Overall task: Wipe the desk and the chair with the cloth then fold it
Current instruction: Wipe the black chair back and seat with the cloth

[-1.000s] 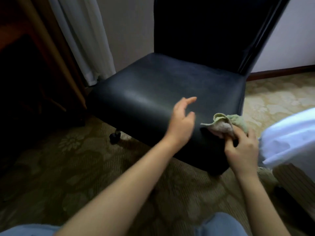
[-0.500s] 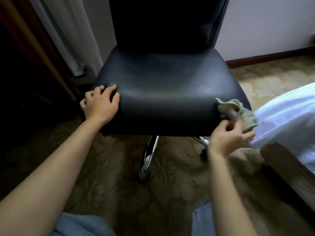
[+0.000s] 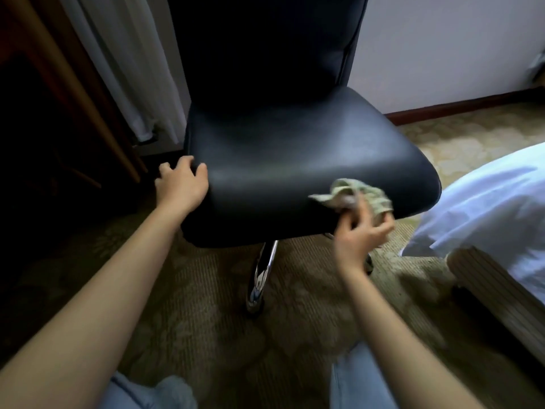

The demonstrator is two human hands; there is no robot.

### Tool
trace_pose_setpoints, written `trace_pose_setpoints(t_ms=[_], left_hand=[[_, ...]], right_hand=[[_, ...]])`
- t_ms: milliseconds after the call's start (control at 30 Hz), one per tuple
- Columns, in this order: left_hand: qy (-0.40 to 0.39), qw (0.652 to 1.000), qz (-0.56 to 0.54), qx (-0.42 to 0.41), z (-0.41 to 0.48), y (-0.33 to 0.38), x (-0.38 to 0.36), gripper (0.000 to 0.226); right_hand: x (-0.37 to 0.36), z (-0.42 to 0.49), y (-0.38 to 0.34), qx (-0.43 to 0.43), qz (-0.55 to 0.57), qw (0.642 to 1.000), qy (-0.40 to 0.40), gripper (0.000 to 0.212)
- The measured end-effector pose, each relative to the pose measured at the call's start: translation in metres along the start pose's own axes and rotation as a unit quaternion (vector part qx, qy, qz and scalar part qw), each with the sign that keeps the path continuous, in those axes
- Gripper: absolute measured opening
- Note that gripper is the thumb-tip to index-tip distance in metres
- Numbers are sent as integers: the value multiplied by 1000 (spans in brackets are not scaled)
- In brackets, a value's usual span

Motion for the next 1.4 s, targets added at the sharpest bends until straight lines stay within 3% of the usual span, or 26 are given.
trace_pose_setpoints(t_ms=[100, 167, 400, 567, 767, 833, 900, 967, 1067, 1200, 1400], left_hand=[[-42, 997, -64, 23, 6, -12, -1, 51], [-50, 998, -43, 17, 4, -12, 0, 47], [-28, 1000, -10, 10, -10, -1, -5, 42], [-3, 999, -30, 23, -9, 0, -3, 38], [-2, 992, -127, 24, -16, -8, -2, 30], [-8, 989, -146, 18, -18, -8, -3, 29], [-9, 988, -154, 3, -18, -9, -6, 26], [-8, 987, -159, -11, -21, -7, -8, 23], [-26, 977, -212, -13, -30, -1, -10, 17], [-78, 957, -279, 0, -43, 8, -16, 16], [-198, 916, -350, -4, -55, 23, -34, 33]], right_hand=[[37, 78, 21, -171, 27, 980, 95, 41], [36, 88, 21, -218, 36, 971, 93, 35], [-51, -90, -36, 1, -1, 1000, 15, 49], [-62, -190, -59, 209, -29, 970, -124, 43], [-45, -144, -29, 399, -80, 902, -143, 43], [-36, -97, -12, 418, -85, 896, -124, 40], [-25, -34, 7, 319, -88, 939, -90, 41], [-11, 24, 20, 133, -57, 988, -58, 55], [4, 78, 24, -66, 11, 996, -52, 55], [5, 101, 24, -136, 74, 984, -84, 47], [6, 35, 35, -214, 209, 951, -81, 28]])
Point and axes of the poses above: each hand's wrist, its own z-axis towards the middle knuckle, its own x-axis out of the back of the hand, y = z × x, the point moved 4 cm from there along z, towards the middle knuckle, and after that the axes turned 6 degrees about -x, right-handed, at the moved point
